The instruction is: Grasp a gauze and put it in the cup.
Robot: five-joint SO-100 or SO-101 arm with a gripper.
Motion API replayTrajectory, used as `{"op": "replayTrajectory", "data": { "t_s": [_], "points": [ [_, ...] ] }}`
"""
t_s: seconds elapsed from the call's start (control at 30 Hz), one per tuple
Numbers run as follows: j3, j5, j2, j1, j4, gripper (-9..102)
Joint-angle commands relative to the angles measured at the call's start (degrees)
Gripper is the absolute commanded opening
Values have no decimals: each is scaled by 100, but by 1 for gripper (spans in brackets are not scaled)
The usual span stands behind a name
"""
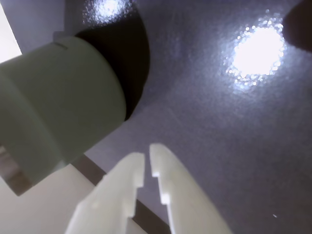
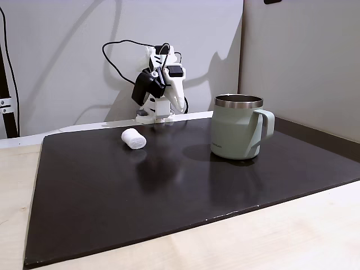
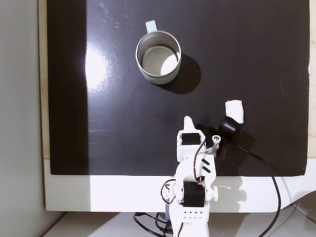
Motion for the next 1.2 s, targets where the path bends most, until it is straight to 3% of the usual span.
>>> {"op": "replayTrajectory", "data": {
  "t_s": [0.0,0.37,0.73,1.17],
  "points": [
    [-44,0,70,-53,-149,0],
    [-308,-26,70,-88,-79,0],
    [-3103,255,-1354,-211,624,0],
    [-5309,2118,-3612,1371,1046,0]
  ]
}}
